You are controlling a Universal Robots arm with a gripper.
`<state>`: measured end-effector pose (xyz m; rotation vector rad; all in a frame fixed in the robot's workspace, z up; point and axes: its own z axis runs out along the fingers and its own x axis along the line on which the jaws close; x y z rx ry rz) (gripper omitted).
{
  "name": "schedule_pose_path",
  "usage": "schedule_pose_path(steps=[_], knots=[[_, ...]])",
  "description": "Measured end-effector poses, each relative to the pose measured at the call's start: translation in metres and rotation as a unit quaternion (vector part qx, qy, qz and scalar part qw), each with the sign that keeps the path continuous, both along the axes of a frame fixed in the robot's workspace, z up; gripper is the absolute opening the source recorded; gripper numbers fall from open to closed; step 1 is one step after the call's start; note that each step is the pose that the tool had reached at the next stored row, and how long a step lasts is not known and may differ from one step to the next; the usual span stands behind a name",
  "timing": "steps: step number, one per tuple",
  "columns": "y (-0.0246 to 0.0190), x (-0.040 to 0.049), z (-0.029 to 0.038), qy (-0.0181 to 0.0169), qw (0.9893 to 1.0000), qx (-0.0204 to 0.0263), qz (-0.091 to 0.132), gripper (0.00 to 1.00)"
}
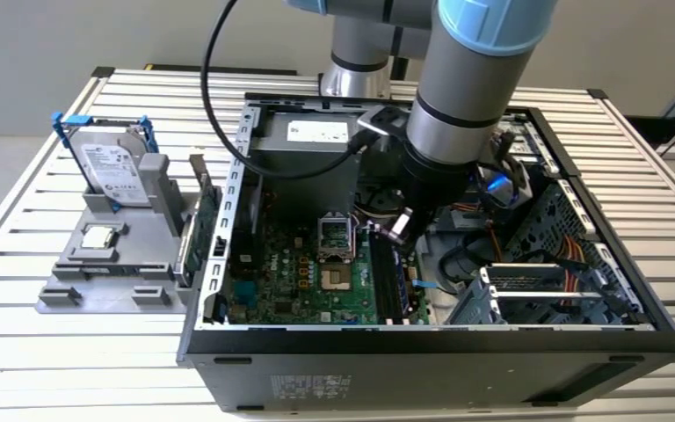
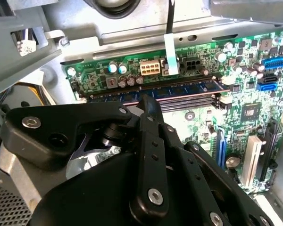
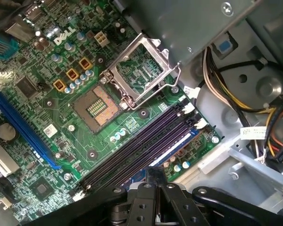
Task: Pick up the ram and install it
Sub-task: 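Press down the ram until it locks into place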
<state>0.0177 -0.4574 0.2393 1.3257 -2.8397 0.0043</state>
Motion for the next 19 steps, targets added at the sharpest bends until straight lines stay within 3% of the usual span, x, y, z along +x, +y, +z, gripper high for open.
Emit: schedule_pose_path(steps=[9, 19], knots=[[0.0019, -0.0001, -0.0007, 0.0, 0.9992, 0.0004, 0.04, 0.0], [0.003, -0.0002, -0.0018, 0.0, 0.9962, 0.0013, 0.087, 0.0]])
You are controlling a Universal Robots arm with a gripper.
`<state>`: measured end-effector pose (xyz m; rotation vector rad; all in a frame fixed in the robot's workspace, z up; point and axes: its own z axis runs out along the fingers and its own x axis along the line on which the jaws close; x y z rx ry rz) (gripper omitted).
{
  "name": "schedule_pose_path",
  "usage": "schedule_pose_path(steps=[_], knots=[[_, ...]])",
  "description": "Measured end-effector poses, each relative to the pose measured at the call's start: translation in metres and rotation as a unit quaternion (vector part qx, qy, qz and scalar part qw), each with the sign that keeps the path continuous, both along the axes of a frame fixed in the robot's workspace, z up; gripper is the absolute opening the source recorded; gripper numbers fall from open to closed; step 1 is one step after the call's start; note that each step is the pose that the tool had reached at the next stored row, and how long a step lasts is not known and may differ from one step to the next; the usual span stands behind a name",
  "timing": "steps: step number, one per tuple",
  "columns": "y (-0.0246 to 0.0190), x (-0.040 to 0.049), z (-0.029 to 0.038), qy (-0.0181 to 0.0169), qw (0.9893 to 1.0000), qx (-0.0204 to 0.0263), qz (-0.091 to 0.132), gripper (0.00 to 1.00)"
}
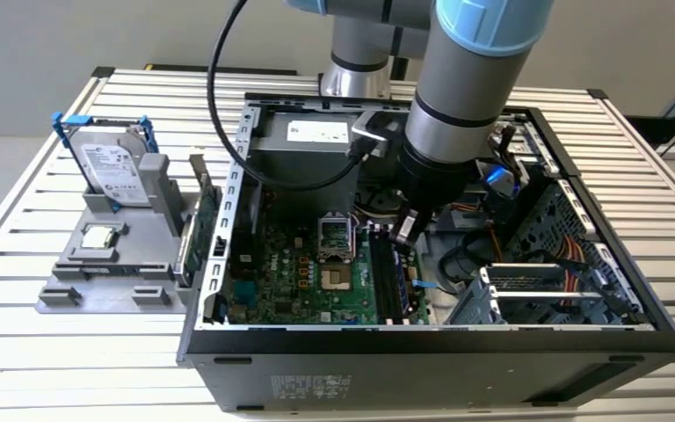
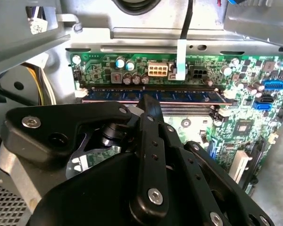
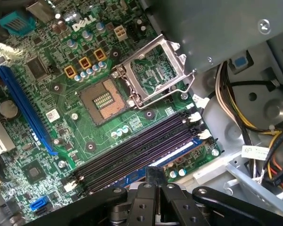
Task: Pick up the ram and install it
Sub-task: 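Press down the ram until it locks into place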
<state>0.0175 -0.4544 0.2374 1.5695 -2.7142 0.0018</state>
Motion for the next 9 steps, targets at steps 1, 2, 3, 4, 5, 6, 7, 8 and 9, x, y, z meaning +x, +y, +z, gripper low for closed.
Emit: schedule_pose_path(steps=[1, 2, 3, 4, 5, 6, 7, 8, 9], knots=[[0.0, 0.0, -0.0002, 0.0, 1.0, 0.0002, 0.005, 0.0], [0.0, -0.0001, -0.0003, 0.0, 0.9999, 0.0004, 0.01, 0.0], [0.0001, -0.0001, -0.0004, 0.0, 0.9999, 0.0006, 0.016, 0.0], [0.0002, -0.0001, -0.0005, 0.0, 0.9998, 0.0008, 0.021, 0.0], [0.0002, -0.0001, -0.0006, 0.0, 0.9996, 0.0011, 0.027, 0.0], [0.0003, -0.0002, -0.0007, 0.0, 0.9994, 0.0013, 0.034, 0.0], [0.0003, -0.0002, -0.0009, 0.0, 0.9992, 0.0015, 0.04, 0.0], [0.0004, -0.0003, -0.0011, 0.0, 0.9989, 0.0018, 0.046, 0.0], [0.0004, -0.0003, -0.0013, 0.0, 0.9986, 0.002, 0.052, 0.0]])
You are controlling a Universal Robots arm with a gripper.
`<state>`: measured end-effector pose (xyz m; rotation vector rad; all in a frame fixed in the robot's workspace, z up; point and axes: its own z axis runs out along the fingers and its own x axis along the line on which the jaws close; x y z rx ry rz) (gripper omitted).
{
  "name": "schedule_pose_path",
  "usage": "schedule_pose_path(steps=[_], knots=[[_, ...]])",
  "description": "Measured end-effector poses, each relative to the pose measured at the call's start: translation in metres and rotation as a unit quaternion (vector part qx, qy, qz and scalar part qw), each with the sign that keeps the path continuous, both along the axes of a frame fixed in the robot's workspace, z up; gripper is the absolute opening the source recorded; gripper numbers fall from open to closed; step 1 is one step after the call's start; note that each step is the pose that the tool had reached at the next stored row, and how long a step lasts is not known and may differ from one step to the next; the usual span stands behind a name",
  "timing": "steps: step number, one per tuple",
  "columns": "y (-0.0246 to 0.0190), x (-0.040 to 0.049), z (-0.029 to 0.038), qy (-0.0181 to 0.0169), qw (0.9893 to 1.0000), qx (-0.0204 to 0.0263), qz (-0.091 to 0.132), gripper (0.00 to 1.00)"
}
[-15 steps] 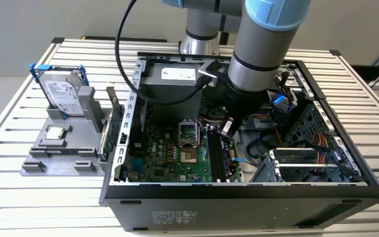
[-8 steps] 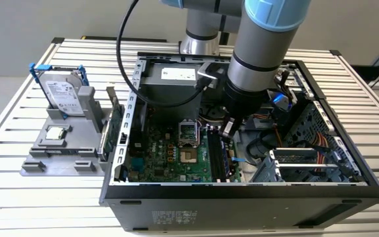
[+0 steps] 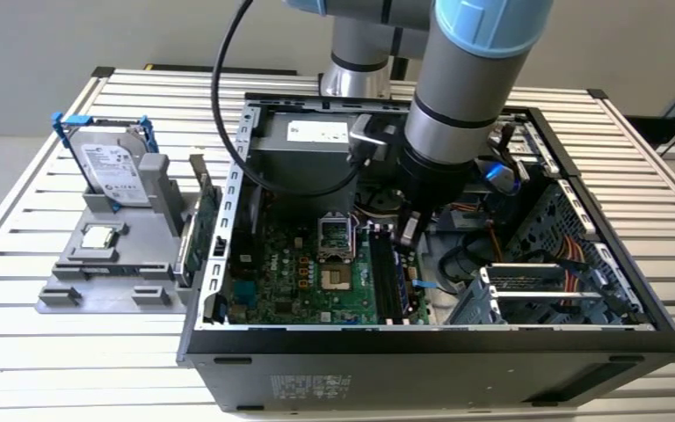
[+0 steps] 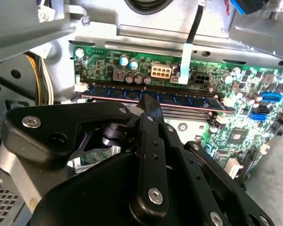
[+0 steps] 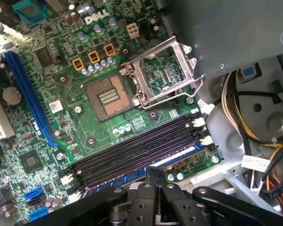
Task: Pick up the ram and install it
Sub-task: 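Press down the ram until it locks into place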
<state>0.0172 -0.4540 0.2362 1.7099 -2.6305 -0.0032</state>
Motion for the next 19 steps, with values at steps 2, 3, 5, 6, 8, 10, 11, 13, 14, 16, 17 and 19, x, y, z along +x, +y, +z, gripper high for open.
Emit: schedule_pose_path(steps=[2, 3, 5, 6, 8, 10, 11, 13, 14, 16, 17, 19], knots=[[0.0001, -0.0001, -0.0003, 0.0, 0.9999, 0.0003, 0.012, 0.0], [0.0001, -0.0001, -0.0003, 0.0, 0.9998, 0.0004, 0.018, 0.0], [0.0002, -0.0002, -0.0005, 0.0, 0.9995, 0.0005, 0.032, 0.0], [0.0003, -0.0002, -0.0006, 0.0, 0.9993, 0.0006, 0.039, 0.0], [0.0004, -0.0002, -0.0007, 0.0, 0.9986, 0.0006, 0.052, 0.0], [0.0006, -0.0002, -0.0009, 0.0, 0.9978, 0.0005, 0.066, 0.0], [0.0007, -0.0002, -0.0009, 0.0001, 0.9974, 0.0004, 0.072, 0.0], [0.0008, -0.0002, -0.0012, 0.0, 0.9964, 0.0004, 0.085, 0.0], [0.0008, -0.0003, -0.0015, 0.0, 0.9959, 0.0005, 0.091, 0.0], [0.0009, -0.0003, -0.0021, 0.0, 0.9948, 0.0006, 0.102, 0.0], [0.0009, -0.0004, -0.0024, 0.0, 0.9942, 0.0006, 0.108, 0.0], [0.0009, -0.0006, -0.0027, 0.0001, 0.9928, 0.0004, 0.119, 0.0]])
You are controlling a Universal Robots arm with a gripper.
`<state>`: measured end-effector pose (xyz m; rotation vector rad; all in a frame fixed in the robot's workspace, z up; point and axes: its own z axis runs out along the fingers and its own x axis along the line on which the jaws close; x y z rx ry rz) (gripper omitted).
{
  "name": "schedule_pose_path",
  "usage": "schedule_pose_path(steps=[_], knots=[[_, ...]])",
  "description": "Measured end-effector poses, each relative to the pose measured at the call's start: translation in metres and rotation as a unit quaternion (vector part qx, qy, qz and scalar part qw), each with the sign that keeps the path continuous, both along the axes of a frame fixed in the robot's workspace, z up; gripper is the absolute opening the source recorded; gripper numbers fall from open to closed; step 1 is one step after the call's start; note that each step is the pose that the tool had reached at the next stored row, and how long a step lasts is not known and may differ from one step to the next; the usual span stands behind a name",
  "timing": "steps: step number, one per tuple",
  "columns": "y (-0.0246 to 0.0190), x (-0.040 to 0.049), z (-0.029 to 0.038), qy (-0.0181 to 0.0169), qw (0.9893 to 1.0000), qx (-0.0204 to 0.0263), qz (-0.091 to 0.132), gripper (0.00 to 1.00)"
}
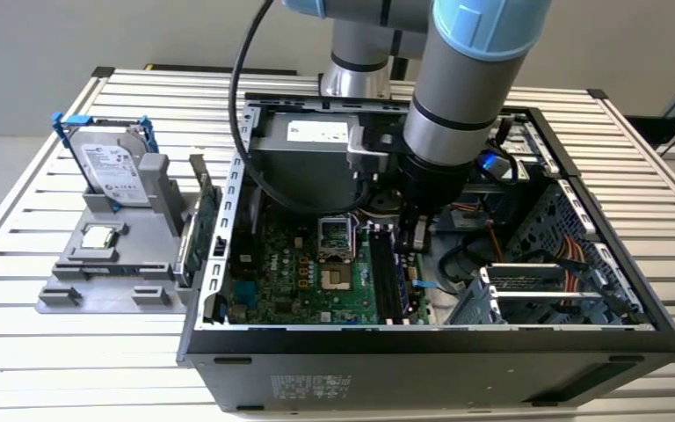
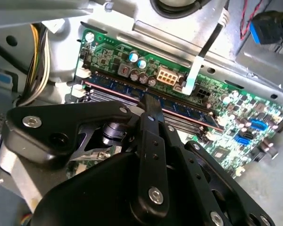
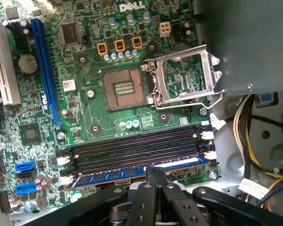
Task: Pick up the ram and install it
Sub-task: 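Press down the ram until it locks into place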
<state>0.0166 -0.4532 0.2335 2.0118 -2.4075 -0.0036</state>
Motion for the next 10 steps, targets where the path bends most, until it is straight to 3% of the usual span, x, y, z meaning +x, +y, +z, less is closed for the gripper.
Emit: schedule_pose_path(steps=[5, 10], knots=[[0.0, -0.0004, -0.0005, 0.0, 0.9995, 0.0, 0.03, 0.0], [0.0001, -0.0004, -0.0006, 0.0, 0.9978, 0.0001, 0.066, 0.0]])
